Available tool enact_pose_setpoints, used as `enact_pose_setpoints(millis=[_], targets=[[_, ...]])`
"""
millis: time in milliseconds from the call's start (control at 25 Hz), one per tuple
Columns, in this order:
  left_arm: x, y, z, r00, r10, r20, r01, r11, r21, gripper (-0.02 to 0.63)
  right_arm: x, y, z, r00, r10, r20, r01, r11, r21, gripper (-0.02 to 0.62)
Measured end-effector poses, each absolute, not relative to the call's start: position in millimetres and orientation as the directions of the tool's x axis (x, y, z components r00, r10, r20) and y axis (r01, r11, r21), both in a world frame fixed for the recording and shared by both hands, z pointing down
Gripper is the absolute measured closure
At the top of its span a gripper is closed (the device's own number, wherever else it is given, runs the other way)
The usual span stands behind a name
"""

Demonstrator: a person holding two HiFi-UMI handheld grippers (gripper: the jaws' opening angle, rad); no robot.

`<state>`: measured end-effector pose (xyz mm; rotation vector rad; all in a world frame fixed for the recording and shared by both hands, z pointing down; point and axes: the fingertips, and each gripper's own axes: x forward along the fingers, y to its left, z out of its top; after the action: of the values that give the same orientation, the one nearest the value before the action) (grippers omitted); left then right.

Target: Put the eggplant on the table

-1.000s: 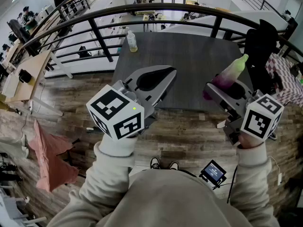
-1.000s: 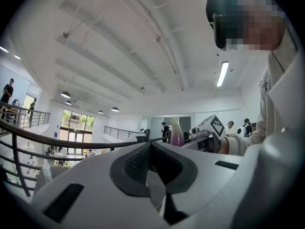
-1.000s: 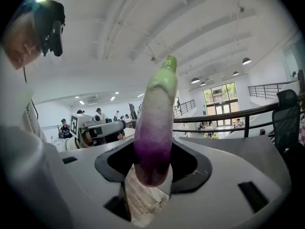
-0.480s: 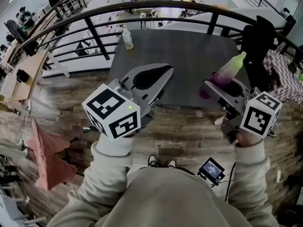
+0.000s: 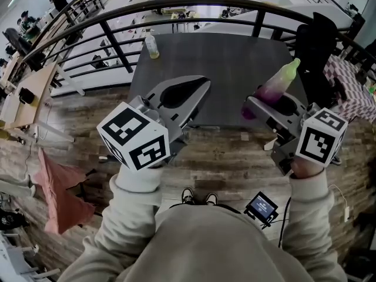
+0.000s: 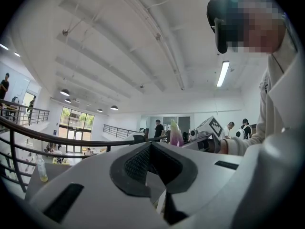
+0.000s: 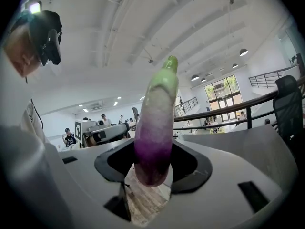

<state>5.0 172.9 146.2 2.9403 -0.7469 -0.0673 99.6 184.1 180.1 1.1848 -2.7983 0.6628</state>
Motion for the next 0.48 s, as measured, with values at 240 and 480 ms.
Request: enact_pose_setpoints(millis=[240, 480], targets=[[34, 185, 145, 0.88, -0.475, -0.015, -0.47, -0.876, 0.11, 0.6, 125, 197, 181, -0.712, -0.678, 0.183, -0.688, 0.622, -0.373, 0.371], [46, 191, 154, 0.885, -0.466, -0.004, -0.463, -0.879, 0.113, 0.6, 137, 200, 188, -0.716, -0.672, 0.186, -0.682, 0.619, -0.389, 0.371]])
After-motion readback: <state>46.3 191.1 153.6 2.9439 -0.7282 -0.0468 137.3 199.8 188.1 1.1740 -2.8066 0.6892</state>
